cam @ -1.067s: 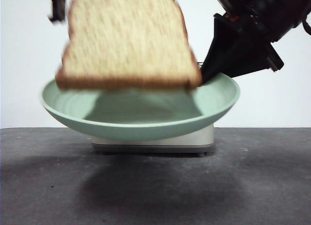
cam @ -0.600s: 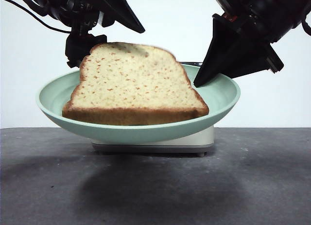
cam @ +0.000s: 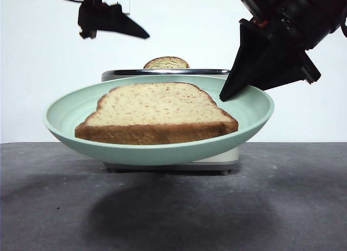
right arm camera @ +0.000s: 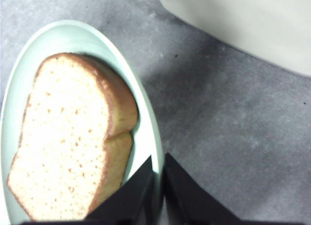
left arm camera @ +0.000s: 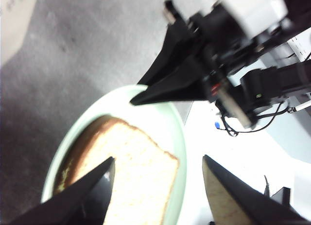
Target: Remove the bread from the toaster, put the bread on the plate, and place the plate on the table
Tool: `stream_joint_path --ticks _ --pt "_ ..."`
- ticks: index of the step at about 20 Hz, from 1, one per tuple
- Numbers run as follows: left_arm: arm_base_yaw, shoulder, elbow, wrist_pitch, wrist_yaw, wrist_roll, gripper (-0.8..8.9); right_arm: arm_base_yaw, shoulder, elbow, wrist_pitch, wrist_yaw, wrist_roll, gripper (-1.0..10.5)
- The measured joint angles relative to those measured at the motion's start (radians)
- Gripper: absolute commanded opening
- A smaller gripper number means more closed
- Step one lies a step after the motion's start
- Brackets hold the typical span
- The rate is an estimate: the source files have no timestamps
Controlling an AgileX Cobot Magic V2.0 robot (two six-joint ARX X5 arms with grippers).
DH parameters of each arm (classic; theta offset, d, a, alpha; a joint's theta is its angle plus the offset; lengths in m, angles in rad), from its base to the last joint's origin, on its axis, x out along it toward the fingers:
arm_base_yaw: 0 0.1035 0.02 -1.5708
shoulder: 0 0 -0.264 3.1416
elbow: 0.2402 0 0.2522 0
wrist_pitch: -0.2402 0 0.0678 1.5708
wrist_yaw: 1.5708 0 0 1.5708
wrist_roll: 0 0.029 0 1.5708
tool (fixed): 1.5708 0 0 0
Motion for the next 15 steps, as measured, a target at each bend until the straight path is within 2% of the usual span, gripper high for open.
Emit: stream_joint_path --ticks 6,11,15 --pt "0.0 0.0 0.18 -0.148 -0.002 0.015 2.95 0.0 0.089 0.0 0.02 0.034 0.0 0.0" --pt "0.0 -0.002 0.315 -0.245 -0.002 0.023 2.82 -0.014 0.241 0.0 0.164 0.042 0.018 0.0" --pt "0.0 -0.004 0.373 -0.282 -0.002 0.033 2.82 -0.042 0.349 0.0 0.201 0.037 0.039 0.1"
